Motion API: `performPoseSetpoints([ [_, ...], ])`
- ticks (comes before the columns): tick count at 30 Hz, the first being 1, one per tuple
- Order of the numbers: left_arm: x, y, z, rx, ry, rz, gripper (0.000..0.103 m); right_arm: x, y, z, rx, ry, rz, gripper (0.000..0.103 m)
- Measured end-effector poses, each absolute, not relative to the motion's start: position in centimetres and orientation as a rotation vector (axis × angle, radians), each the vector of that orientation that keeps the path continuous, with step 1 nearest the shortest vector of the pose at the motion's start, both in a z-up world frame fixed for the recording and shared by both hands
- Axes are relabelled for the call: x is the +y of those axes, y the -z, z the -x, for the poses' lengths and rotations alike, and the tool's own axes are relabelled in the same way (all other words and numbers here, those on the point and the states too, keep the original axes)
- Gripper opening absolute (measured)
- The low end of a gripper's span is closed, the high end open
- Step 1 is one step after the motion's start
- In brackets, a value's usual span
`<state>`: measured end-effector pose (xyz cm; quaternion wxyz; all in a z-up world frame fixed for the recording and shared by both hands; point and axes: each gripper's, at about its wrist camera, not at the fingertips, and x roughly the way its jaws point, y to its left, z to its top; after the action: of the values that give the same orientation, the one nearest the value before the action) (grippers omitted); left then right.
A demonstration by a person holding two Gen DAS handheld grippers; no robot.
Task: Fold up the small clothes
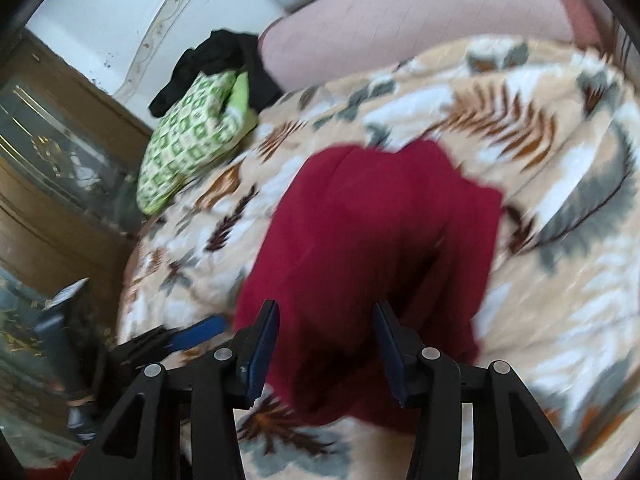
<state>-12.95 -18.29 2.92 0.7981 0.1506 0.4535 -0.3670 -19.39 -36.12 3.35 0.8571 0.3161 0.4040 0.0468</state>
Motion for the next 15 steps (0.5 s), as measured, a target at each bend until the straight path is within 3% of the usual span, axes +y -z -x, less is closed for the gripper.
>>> performPoseSetpoints([
  [6, -17.4, -2.4, 13.1, 1.006, 0.814, -0.3, 0.044, -35.5, -0.2, 20.4, 0.908, -0.039, -0.585, 0.046],
  [7, -17.3, -2.3, 13.2, 1.017, 0.82, -0.304, 0.044, -35.1, 0.5, 20.5, 0.94, 0.006, -0.509, 0.03],
  [9, -16.9, -2.5, 13.5, 1.013, 0.822, -0.322, 0.044, -34.9, 0.9, 21.2, 0.935, 0.01, -0.497, 0.019],
  [10, -16.7, -2.7, 13.7, 1.005, 0.822, -0.334, 0.044, -34.5, 0.4, 21.6, 0.923, -0.013, -0.491, 0.008],
  [15, -16.1, -3.7, 14.0, 0.982, 0.804, -0.341, 0.044, -33.6, -1.9, 23.3, 0.839, -0.051, -0.453, 0.008],
])
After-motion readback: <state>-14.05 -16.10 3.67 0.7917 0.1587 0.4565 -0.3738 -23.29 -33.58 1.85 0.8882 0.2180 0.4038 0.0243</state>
